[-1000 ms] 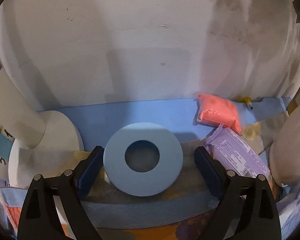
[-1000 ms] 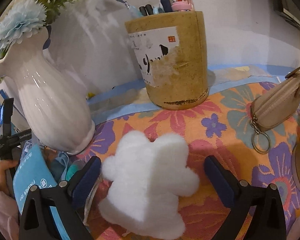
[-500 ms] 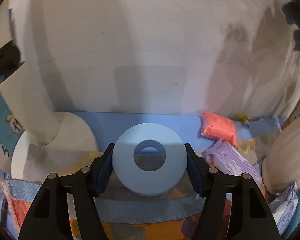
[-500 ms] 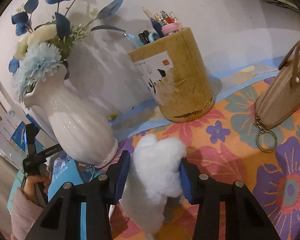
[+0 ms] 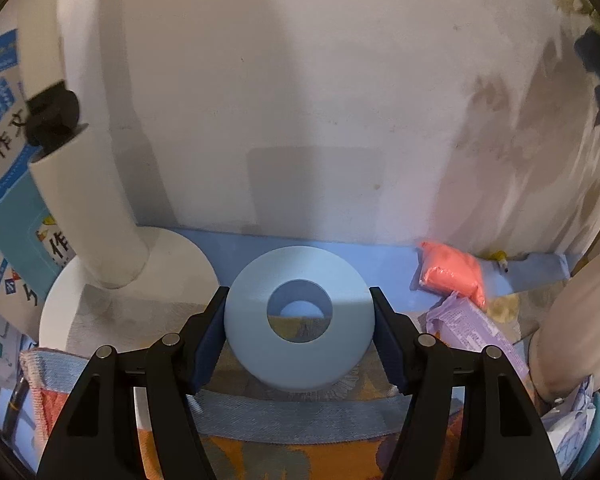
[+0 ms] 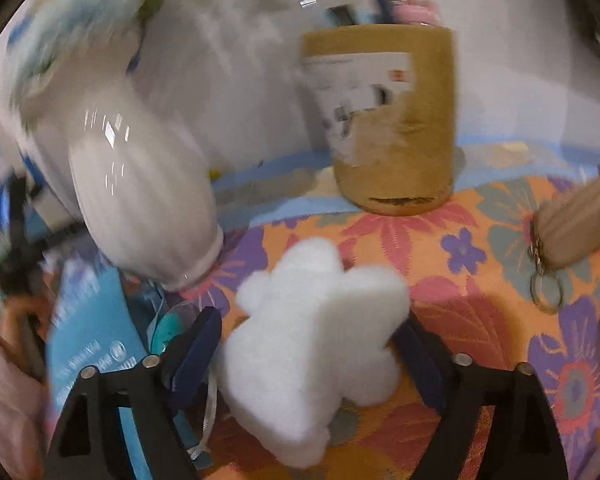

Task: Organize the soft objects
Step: 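Grasp the blue tape roll with the left gripper while the right gripper grasps the white fluffy plush, then carry the blue tape roll and white fluffy plush over the glass bowl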

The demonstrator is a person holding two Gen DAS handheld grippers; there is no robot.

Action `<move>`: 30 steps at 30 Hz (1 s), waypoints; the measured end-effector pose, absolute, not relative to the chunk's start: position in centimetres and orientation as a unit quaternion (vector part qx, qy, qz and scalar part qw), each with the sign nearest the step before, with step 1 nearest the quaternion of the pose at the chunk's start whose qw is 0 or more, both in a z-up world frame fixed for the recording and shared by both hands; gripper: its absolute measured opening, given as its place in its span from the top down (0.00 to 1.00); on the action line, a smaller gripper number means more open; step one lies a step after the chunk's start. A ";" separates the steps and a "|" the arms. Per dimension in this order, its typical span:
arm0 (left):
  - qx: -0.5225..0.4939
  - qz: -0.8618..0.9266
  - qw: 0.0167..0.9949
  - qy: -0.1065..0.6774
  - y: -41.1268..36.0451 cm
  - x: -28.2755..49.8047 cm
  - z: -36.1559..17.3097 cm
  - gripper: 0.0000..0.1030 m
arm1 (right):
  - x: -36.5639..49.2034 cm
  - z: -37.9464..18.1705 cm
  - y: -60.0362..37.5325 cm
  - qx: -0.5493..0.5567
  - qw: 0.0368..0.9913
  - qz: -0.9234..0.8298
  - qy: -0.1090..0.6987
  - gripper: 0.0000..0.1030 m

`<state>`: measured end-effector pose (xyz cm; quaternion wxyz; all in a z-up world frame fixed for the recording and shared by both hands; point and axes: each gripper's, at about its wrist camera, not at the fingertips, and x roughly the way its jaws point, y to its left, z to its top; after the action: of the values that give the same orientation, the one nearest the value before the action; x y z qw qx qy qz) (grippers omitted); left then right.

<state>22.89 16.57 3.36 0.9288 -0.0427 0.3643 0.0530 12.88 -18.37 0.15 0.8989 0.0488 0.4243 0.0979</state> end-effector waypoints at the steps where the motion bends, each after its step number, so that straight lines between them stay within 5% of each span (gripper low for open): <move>1: -0.047 0.063 0.933 0.351 16.6 22.3 3.6 0.38 | 12.8 0.2 -17.6 0.024 0.900 0.090 0.426 0.44; 5: -0.050 0.097 0.949 0.295 16.6 19.6 4.7 0.38 | 11.9 0.7 -15.5 -0.047 0.908 0.064 0.411 0.50; 12: -0.043 0.128 0.941 0.311 15.0 15.1 5.2 0.38 | 9.0 2.3 -23.0 0.142 0.931 0.078 0.327 0.50; 30: -0.104 0.095 0.907 0.396 10.4 3.5 3.5 0.37 | 3.7 -0.1 -22.0 0.145 0.893 0.146 0.401 0.50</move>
<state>3.47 10.36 3.48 0.9074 -0.1038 0.3961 0.0947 3.67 -22.00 -0.10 0.8926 0.1454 0.4010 0.1456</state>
